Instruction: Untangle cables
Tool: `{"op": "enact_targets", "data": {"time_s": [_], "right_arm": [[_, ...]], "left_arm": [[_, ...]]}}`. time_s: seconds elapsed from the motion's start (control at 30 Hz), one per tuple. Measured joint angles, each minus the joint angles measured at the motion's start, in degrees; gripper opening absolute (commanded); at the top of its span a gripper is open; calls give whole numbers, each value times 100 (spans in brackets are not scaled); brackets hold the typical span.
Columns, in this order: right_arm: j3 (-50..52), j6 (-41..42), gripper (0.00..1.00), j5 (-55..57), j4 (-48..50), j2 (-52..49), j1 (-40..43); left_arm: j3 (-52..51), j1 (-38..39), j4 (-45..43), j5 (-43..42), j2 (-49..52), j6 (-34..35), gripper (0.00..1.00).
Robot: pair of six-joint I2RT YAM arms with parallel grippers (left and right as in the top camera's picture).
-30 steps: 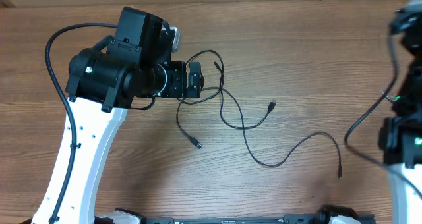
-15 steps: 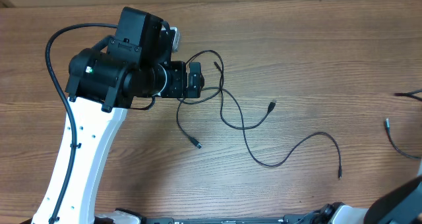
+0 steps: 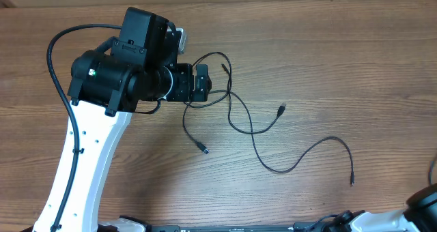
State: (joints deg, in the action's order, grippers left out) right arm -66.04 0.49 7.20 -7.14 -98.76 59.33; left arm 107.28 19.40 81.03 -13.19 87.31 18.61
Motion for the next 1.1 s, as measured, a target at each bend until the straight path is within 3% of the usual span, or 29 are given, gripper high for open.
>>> {"op": "enact_targets", "data": {"time_s": [0.03, 0.33, 0.5, 0.67, 0.87, 1.1], "right_arm": [[0, 188, 100, -190, -129, -83, 35], [0, 1322, 100, -1115, -573, -9, -92], [0, 2474, 100, -1270, -1027, 846, -96], [0, 3047, 100, -1447, -1141, 1646, -98], [-26, 3276, 100, -990, -2848, 1735, -103], [149, 3493, 100, 22, -4050, 1373, -103]], "left_arm": [[0, 0, 2, 0, 0, 0, 100], [0, 0, 2, -2, 0, 0, 100], [0, 0, 0, 0, 0, 0, 100], [0, 0, 2, -2, 0, 0, 100], [0, 0, 0, -2, 0, 0, 100], [0, 0, 2, -2, 0, 0, 100]]}}
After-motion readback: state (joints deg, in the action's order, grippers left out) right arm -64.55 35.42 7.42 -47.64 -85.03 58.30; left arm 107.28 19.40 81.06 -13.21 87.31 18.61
